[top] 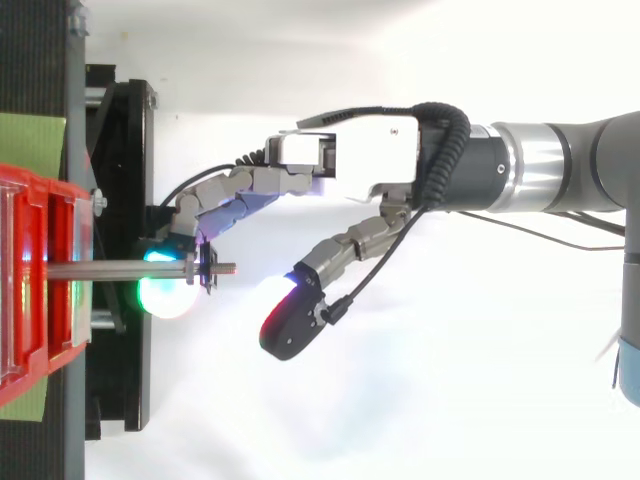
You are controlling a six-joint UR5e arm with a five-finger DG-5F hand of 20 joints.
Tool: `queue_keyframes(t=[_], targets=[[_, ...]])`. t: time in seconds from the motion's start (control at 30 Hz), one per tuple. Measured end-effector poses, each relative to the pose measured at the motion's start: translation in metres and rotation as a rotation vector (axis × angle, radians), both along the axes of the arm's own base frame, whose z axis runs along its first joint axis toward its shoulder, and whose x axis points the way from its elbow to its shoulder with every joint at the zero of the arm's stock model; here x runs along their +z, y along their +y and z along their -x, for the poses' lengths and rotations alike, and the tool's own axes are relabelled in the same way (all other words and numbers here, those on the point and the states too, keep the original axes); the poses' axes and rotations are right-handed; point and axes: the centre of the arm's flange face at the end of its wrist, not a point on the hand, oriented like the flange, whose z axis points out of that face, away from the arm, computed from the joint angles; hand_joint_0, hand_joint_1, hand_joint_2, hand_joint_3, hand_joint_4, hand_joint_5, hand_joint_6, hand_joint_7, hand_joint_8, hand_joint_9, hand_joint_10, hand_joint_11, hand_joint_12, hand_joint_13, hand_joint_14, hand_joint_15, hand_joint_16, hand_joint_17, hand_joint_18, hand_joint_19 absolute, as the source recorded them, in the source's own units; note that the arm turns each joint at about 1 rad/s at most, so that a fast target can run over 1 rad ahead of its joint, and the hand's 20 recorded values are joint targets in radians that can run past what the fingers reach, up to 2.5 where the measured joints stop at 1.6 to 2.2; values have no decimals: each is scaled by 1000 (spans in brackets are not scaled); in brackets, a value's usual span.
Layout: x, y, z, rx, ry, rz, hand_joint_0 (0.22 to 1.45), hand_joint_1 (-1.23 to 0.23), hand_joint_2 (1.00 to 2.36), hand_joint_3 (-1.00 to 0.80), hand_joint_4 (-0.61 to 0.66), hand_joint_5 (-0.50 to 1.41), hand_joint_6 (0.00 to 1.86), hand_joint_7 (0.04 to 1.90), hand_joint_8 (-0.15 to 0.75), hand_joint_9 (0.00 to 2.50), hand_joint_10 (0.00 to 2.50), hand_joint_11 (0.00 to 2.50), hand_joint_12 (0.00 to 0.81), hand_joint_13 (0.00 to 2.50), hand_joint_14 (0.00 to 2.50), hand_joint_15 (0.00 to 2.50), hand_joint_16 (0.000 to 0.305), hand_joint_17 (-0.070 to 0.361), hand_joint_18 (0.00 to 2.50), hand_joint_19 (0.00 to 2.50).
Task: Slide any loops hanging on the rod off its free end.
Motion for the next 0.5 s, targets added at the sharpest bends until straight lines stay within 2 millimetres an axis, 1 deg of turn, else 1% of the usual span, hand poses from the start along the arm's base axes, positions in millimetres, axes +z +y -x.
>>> queue_keyframes(t=[0.5], targets=[[-3,-4,2,-4,24,-13,571,-597,1000,-500,271,-147,503,917,255,576,0,0,281,565,0,0,34,77,476,151]])
